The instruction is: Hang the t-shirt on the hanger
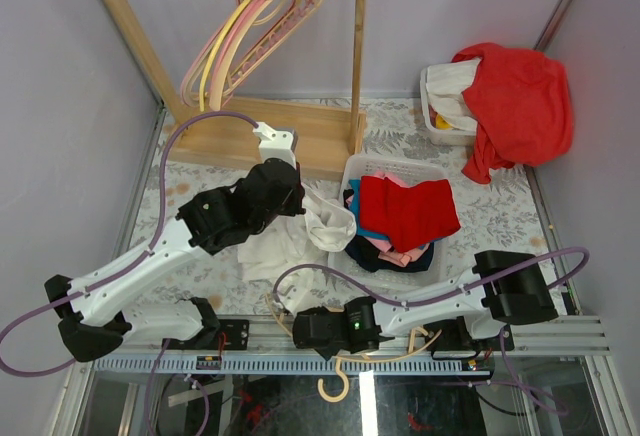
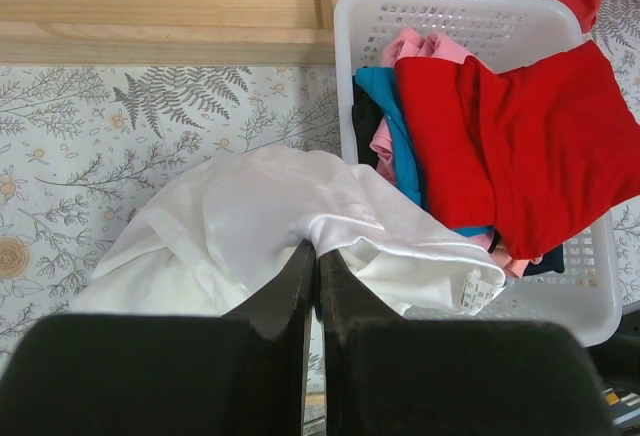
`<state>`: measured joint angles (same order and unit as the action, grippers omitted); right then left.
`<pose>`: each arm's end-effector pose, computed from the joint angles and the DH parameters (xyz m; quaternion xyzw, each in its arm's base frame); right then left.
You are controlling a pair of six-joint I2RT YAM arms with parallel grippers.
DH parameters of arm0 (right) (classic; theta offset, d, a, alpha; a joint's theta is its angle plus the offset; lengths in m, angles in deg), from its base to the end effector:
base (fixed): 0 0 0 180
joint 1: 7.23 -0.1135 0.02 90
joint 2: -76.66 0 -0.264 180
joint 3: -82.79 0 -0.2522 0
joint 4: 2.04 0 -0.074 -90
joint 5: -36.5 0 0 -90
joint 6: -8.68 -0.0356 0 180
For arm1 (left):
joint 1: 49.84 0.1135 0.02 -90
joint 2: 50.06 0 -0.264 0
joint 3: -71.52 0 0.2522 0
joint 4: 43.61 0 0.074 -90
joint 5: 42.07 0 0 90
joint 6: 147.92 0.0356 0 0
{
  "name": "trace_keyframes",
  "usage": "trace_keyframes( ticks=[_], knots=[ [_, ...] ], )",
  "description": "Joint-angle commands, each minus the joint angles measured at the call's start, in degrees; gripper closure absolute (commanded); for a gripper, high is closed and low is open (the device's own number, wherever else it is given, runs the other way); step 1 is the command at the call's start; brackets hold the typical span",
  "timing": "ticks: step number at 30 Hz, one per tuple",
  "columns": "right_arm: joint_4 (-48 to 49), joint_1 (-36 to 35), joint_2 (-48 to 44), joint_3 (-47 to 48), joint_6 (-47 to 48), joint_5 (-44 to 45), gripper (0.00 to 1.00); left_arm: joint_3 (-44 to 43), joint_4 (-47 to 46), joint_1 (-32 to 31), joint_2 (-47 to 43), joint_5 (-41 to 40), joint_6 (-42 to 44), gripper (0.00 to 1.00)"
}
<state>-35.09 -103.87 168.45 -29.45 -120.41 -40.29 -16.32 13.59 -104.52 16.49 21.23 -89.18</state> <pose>-0.0286 0.3165 0.1835 -0.4300 0.8507 0.2192 0.2082 0.1493 -0.1830 0.3852 0.0731 0.8699 -0.1511 0.4639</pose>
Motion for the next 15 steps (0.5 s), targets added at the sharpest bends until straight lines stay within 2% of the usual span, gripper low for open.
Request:
trace_keyframes(
  ticks=[1,10,15],
  knots=[
    [2.1,-38.3,-0.5,1.6,-2.0,-0.4,0.64,-0.3,-0.6,0.3,-1.4,0.5,-0.3,1.00],
    [3.2,-39.6,3.0,3.2,-2.7,-2.0,0.59,-0.3,0.2,0.3,-3.3,1.2,-1.1,1.00],
    [0.2,-39.6,6.7,5.9,-1.8,-1.3,0.48,-0.3,1.0,0.2,-4.7,1.5,-1.6,1.00]
  ],
)
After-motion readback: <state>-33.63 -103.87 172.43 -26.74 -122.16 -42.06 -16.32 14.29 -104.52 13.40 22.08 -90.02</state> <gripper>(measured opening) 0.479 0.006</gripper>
